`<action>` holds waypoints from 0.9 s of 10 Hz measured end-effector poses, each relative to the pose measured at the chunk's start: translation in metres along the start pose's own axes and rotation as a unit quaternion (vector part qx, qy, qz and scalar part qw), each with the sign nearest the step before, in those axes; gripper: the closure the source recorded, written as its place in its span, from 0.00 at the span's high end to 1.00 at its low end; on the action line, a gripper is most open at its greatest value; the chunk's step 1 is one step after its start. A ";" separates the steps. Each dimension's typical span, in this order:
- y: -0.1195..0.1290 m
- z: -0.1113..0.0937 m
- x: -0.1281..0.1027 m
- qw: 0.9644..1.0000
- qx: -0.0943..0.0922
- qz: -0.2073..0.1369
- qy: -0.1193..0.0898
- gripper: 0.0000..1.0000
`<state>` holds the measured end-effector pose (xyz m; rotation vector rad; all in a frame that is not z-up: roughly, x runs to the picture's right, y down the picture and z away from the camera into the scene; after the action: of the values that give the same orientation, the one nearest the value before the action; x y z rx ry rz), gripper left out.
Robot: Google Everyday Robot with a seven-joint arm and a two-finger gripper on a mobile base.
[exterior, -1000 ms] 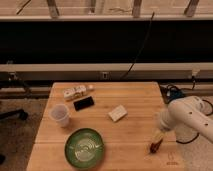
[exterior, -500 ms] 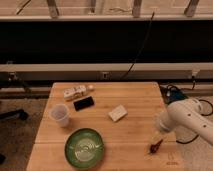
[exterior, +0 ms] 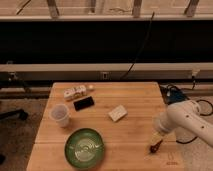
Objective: Place the pepper on the white sponge
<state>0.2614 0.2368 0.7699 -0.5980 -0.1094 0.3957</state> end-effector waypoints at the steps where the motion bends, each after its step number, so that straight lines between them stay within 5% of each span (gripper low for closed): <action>1: 0.000 0.000 0.000 1.000 -0.001 0.001 0.000 0.80; 5: 0.016 -0.006 0.014 0.998 -0.008 -0.065 -0.011 0.80; 9: 0.026 -0.005 0.031 0.990 -0.012 -0.141 -0.018 0.80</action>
<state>0.2825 0.2665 0.7505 -0.5897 -0.2310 0.1302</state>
